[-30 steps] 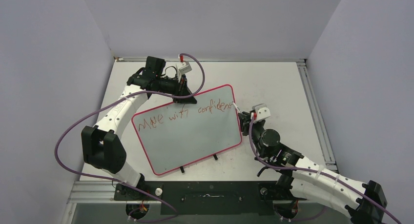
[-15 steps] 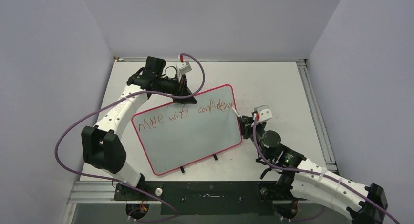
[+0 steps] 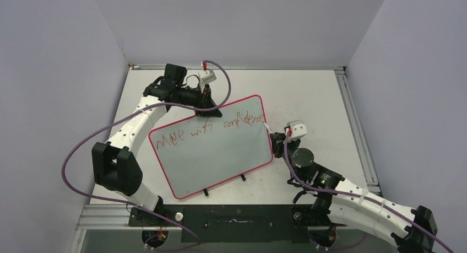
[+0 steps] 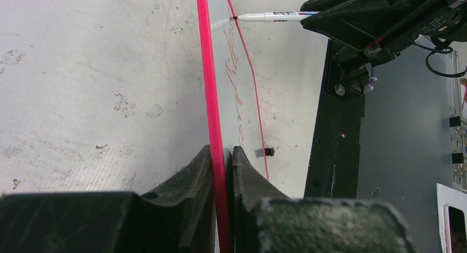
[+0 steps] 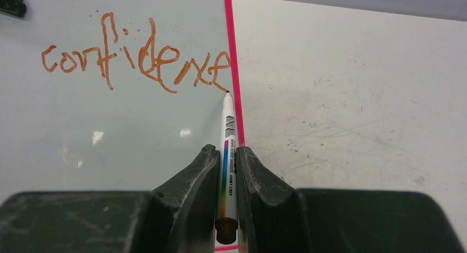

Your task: Write a sentence on the whiteboard

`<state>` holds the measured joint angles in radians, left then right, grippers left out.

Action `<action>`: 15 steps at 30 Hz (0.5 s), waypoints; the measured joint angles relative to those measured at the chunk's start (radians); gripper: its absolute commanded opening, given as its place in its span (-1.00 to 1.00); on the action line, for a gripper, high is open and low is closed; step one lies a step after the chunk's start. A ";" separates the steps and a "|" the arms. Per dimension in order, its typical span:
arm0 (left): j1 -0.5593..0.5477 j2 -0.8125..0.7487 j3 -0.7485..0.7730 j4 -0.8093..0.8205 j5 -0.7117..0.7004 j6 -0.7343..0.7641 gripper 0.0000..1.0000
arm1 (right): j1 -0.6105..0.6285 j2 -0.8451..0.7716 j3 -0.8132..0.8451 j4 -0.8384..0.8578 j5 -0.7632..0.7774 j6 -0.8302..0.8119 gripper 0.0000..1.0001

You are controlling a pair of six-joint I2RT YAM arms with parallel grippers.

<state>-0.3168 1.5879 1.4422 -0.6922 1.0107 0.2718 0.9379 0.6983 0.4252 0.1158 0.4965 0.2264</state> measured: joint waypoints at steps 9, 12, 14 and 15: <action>0.000 0.000 0.000 0.000 -0.004 0.000 -1.00 | 0.000 -0.003 0.000 -0.016 0.023 0.003 -0.89; 0.000 0.000 0.000 -0.001 -0.003 0.001 -1.00 | 0.000 -0.018 0.000 -0.024 0.019 0.002 -0.89; 0.000 0.000 0.000 -0.001 0.001 0.001 -1.00 | 0.000 -0.034 0.000 -0.031 0.012 -0.005 -0.89; -0.001 0.000 0.000 -0.002 0.004 0.002 -1.00 | 0.000 -0.043 0.000 -0.035 0.004 -0.008 -0.89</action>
<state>-0.3176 1.5879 1.4422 -0.6941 1.0145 0.2733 0.9379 0.6548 0.4252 0.0807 0.5007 0.2184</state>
